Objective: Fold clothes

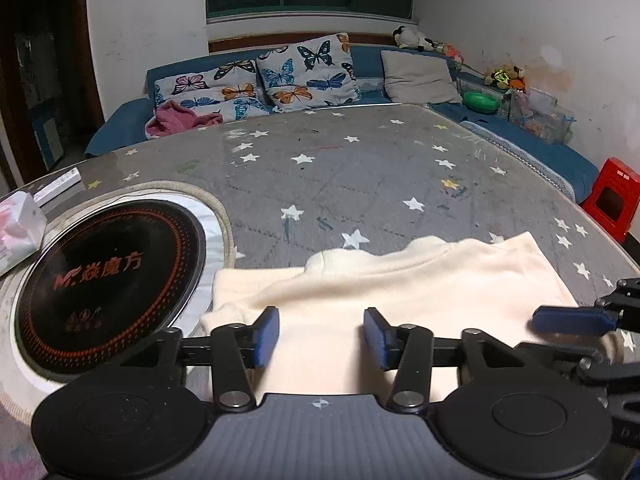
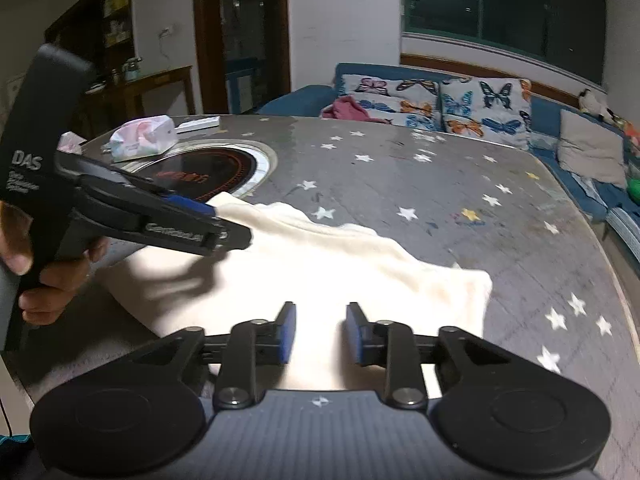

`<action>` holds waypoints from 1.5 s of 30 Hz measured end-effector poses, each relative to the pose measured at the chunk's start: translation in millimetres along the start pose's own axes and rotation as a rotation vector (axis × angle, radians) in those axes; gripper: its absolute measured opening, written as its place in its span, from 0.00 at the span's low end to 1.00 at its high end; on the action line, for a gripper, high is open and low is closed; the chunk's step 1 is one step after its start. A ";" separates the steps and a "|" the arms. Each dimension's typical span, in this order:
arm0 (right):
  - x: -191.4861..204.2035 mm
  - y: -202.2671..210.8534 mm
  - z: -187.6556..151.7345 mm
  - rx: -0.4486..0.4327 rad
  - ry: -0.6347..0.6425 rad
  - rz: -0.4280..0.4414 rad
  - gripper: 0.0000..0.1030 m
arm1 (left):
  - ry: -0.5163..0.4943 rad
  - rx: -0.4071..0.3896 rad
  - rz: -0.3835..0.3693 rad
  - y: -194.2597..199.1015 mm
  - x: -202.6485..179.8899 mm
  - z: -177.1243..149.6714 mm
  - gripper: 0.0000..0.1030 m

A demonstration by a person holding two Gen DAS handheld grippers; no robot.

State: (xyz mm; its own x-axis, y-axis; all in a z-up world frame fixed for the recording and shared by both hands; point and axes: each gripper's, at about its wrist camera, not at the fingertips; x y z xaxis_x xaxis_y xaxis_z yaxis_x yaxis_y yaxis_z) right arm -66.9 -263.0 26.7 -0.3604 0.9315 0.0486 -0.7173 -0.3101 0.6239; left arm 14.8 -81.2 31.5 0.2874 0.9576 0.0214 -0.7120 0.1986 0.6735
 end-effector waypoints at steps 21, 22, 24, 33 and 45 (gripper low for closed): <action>0.0 0.5 -18.3 -0.006 -0.048 -0.024 0.34 | 0.007 0.024 0.085 34.5 -6.2 -28.9 0.87; 0.8 0.5 -18.7 -0.008 -0.047 -0.027 0.34 | 0.008 0.022 0.088 35.5 -6.1 -29.7 0.88; 2.4 0.6 -19.5 -0.011 -0.045 -0.033 0.34 | 0.007 0.020 0.089 38.0 -5.6 -31.8 0.89; 7.6 1.4 -18.5 -0.006 -0.058 -0.070 0.35 | 0.004 0.011 0.081 45.6 -5.3 -39.9 0.95; 13.3 1.4 -17.5 0.006 -0.055 -0.105 0.36 | -0.010 -0.018 0.088 56.4 -6.4 -44.8 0.99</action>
State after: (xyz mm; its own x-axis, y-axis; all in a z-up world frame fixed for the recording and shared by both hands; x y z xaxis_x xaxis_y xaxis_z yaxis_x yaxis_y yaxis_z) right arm -83.1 -254.4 14.5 -0.2497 0.9680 0.0252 -0.7461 -0.2089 0.6322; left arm -55.9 -66.7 36.3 0.2295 0.9694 0.0873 -0.7460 0.1176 0.6555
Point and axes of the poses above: each gripper's, at about its wrist camera, not at the fingertips, and y roughly against the way its jaws point, x to its left, z to its top, and after that the axes turned 1 degree about z, right-handed
